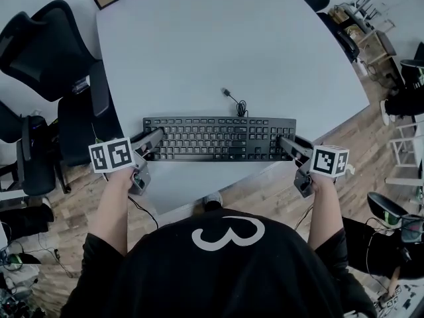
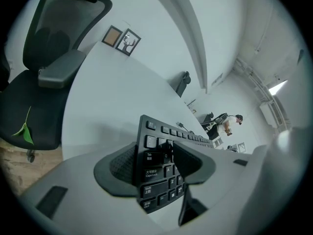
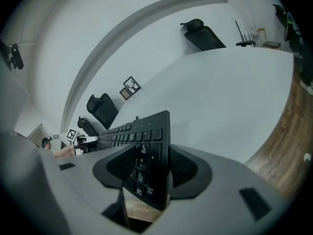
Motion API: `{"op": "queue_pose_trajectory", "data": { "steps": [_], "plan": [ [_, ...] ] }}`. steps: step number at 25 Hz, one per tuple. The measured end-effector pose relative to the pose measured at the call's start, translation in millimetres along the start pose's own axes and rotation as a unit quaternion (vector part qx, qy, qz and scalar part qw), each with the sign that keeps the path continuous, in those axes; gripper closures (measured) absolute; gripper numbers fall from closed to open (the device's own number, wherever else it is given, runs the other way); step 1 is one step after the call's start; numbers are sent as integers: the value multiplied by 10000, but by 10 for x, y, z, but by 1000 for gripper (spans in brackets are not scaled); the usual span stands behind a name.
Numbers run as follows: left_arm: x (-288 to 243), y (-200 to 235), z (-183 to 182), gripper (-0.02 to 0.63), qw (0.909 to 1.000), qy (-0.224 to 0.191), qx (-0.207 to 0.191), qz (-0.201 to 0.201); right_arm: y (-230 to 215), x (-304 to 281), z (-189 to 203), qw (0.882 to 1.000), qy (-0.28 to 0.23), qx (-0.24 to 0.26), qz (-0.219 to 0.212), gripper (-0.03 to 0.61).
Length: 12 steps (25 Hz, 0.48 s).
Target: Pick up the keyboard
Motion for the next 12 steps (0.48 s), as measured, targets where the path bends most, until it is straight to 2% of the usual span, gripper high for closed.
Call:
{"op": "queue_pose_trajectory", "data": {
  "steps": [8,12],
  "plan": [
    [137,-98,-37,383,9997,-182,-143,-42,87,94,-40,9997,-232,114,-16,374],
    [-18,2,3,383,9969,-629,-476,19,7,32,-27,9958,-737,528,93,374]
  ]
}}
Point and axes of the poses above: the fingertips, and each gripper's own axes: x backward along the fingers, y to its left, z out of its underside, the point moved 2 cm from there along x, backward along the fingers, and after that the axes turned 15 degrees about y, right-handed, at the moved point
